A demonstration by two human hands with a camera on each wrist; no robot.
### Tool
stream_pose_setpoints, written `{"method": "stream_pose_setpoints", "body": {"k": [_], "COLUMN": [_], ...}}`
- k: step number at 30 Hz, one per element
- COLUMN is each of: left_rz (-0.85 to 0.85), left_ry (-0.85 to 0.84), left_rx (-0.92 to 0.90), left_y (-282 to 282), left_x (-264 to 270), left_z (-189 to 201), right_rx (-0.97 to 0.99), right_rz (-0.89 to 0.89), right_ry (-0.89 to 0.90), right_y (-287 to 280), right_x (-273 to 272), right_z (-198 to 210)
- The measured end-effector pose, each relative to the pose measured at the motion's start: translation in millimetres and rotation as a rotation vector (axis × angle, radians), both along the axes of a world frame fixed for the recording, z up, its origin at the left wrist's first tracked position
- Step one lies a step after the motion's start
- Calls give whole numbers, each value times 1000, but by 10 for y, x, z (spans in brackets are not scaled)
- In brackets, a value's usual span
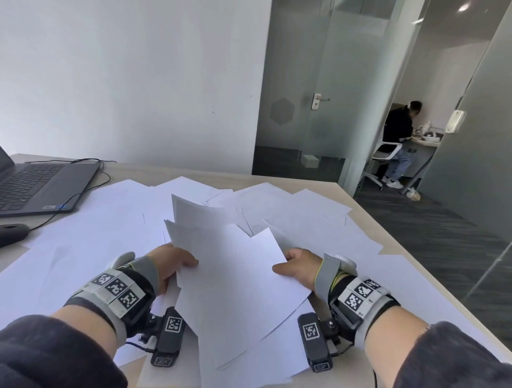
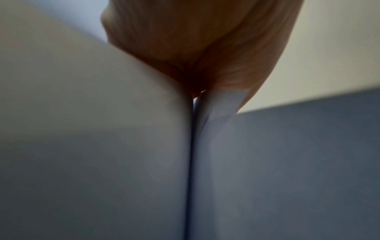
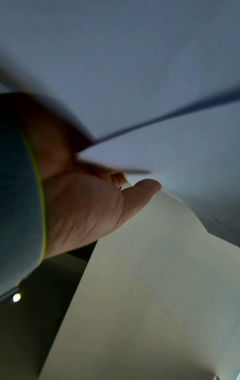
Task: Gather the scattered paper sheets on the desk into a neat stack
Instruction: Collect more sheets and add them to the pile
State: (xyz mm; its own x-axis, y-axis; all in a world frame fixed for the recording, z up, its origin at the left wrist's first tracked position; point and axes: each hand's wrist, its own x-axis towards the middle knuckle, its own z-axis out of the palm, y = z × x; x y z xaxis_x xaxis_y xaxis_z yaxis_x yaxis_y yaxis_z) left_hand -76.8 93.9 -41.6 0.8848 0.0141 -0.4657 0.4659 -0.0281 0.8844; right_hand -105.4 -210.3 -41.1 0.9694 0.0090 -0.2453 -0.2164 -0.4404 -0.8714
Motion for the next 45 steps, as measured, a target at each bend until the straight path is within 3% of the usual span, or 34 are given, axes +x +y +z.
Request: {"method": "stream_pose_setpoints", "body": {"k": [10,17,22,30,37,40,45], "left_rz": [3,-17,-127,-121,-60,-69,-162], "left_ry": [14,18,21,-45,-82,-81,-104], "left_rx": [11,-26,-78,-94,-30,-26,18], "left_y": [-50,-17,-128,-252,-221,-240,-307], "left_x": [-16,-70,-158,-165,-98,-80,-96], "left_z": [10,34,91,94,-42,-71,-40], "right_rx": [49,80,152,158,121,125,290], "right_rz": [-203,-442,-319,-86,-362,-357,-215], "right_ry": [-77,-174,-15,18,-115,-99,-55], "right_y": [-123,-335,-200,36,-112,-115,58], "right_x": [176,270,193,29,122,94,-12], "right_z": [-125,-58,-152,-39,-52,-49,-46]}}
